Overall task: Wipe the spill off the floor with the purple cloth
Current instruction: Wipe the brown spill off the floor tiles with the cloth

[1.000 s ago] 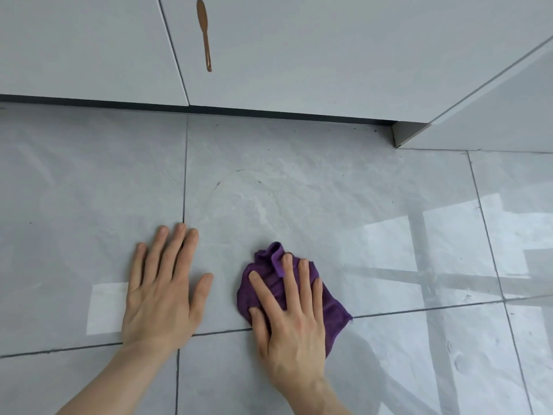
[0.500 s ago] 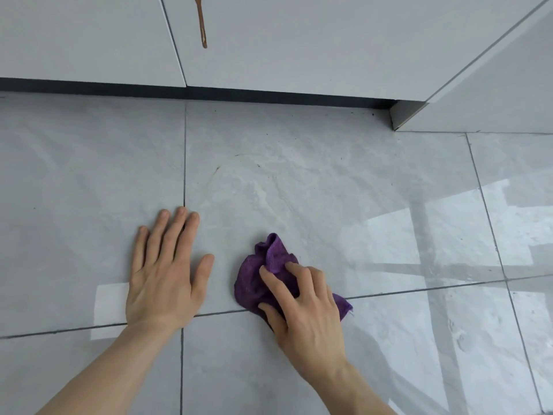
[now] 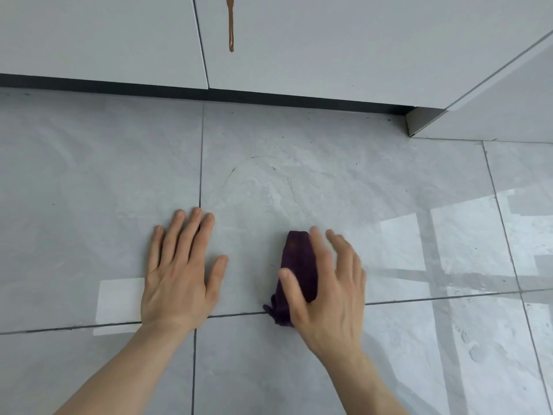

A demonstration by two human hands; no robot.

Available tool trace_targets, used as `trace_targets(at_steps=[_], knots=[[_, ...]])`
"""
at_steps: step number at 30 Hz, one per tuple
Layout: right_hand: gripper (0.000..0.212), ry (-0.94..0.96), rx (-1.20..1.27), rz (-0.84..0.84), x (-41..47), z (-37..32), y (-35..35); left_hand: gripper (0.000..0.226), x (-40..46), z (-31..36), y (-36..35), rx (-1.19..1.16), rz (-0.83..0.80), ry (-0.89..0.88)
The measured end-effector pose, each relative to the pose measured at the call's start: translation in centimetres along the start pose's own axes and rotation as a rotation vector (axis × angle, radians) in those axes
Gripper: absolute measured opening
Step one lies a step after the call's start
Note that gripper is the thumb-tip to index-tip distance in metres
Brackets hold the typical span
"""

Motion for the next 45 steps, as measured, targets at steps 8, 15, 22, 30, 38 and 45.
trace_targets(at_steps=[8,15,22,30,38,45], knots=[[0.056,0.228,-0.056,-0.045,-0.7,1.1,-4.4,0.07,0.1,-0.1,-0.1,0.01,-0.018,-0.012],[0.047,-0.12,0.118,0.167,10.0,0.5,-3.9,0.071,2.1,-0.4,-0.2,-0.033,-0.041,-0.03],[0.048,-0.164,0.437,-0.011,19.7,-5.0,-5.2,0.071,1.4,0.5,0.2,-0.002,-0.072,-0.054],[0.057,0.352,-0.084,-0.038,14.9,-8.0,-7.2,0.07,-0.2,4.0,0.0,0.027,-0.059,-0.083],[0.043,0.413,-0.056,-0.05,8.7,-6.1,-7.3,0.061,-0.9,3.0,-0.5,-0.087,0.001,-0.089],[0.045,0.401,-0.105,-0.104,2.5,-1.3,-5.6,0.063,0.1,1.2,-0.3,-0.099,0.048,-0.068]])
Point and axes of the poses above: each hand's wrist, its own x-axis towards the middle knuckle, its own y-axis out of the back of the hand, z = x × y, the point moved 5 cm from there along x, towards the middle knuckle, and after that the axes turned 2 degrees about -y, right-handed, at the moved point
